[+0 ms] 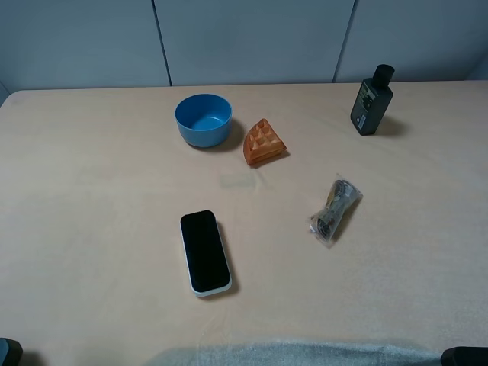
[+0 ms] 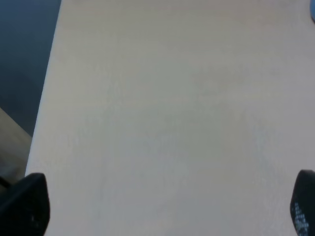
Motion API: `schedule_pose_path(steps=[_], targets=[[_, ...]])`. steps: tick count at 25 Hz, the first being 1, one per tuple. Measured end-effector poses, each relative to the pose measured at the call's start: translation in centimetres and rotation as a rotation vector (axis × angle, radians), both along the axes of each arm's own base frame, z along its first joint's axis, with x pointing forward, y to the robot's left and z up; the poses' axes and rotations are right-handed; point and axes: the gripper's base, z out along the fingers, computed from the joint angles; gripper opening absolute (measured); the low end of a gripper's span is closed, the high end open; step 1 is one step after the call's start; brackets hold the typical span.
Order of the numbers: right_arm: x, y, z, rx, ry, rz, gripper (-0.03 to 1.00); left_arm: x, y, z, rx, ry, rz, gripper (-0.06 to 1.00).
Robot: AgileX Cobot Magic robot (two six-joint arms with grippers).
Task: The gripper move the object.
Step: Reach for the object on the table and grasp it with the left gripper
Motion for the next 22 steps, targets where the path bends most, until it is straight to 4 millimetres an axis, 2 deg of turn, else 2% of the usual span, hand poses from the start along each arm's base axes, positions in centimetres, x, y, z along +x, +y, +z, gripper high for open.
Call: schedule_pose_path(steps=[22], targets=[[0.00,0.00,0.00,0.000,0.000,0.000,0.69,0.00,0.00,0.00,-0.001,0.000,0.001,0.98]])
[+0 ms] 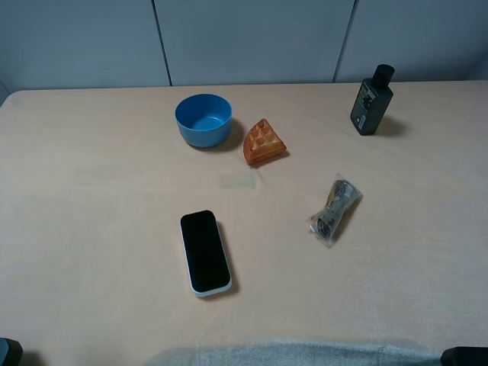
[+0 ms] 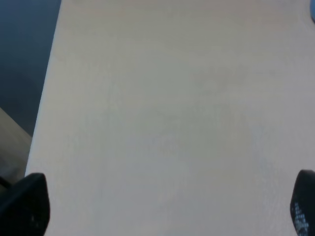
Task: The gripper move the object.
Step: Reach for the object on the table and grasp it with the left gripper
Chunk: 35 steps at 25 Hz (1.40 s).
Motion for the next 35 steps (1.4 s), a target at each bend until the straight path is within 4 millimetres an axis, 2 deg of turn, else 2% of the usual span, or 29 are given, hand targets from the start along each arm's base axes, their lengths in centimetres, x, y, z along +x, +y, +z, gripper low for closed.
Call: schedule_pose_path(steps=[4,9,19,35], targets=[[0.0,0.0,0.0,0.000,0.000,0.000,0.69,0.0,0.0,0.1,-0.009,0.000,0.000,0.98],[0.0,0.0,0.0,0.000,0.000,0.000,0.69,1.2,-0.1,1.7,-0.011,0.053,-0.001,0.98],[0.0,0.0,0.0,0.000,0.000,0.000,0.69,5.7,-0.5,4.5,-0.048,0.226,-0.020,0.97],[0.0,0.0,0.0,0.000,0.000,0.000,0.69,11.9,-1.8,5.7,-0.083,0.398,-0.093,0.94]])
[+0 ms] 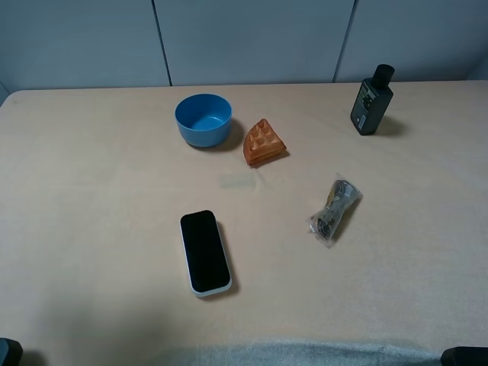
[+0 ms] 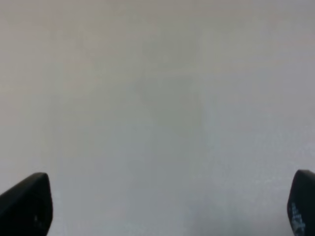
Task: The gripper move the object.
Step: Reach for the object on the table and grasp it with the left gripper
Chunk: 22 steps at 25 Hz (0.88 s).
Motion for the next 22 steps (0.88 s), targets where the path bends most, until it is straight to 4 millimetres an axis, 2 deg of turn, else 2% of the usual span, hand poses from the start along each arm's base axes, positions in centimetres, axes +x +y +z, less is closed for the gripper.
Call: schedule_pose_path(steps=[12,22], targets=[[0.0,0.0,0.0,0.000,0.000,0.000,0.69,4.3,-3.2,-1.6,-0.051,0.125,-0.075,0.93],[0.0,0.0,0.0,0.000,0.000,0.000,0.69,5.9,-7.0,-3.2,-0.063,0.157,-0.109,0.91]])
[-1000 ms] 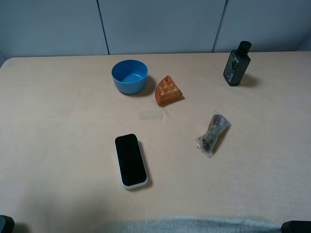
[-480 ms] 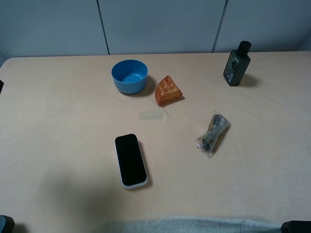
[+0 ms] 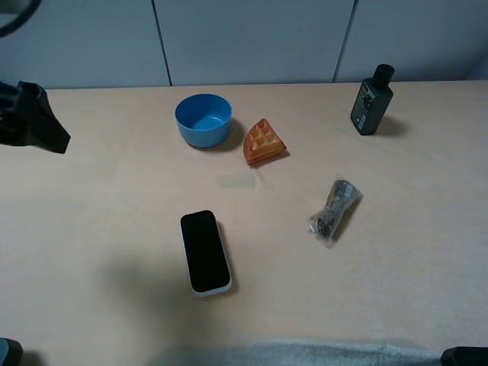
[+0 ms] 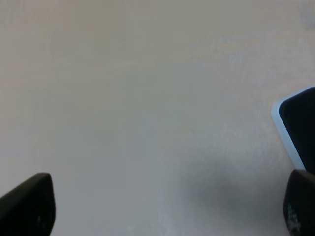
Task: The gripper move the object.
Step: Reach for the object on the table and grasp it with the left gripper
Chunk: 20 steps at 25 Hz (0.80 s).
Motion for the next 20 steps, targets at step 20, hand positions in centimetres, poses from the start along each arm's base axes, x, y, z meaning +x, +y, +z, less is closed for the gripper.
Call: schedule_pose_path(steps=[20], targets=[[0.0,0.0,0.0,0.000,0.000,0.000,0.69,1.8,-9.3,-5.7,-0.063,0.097,-0.066,0.91]])
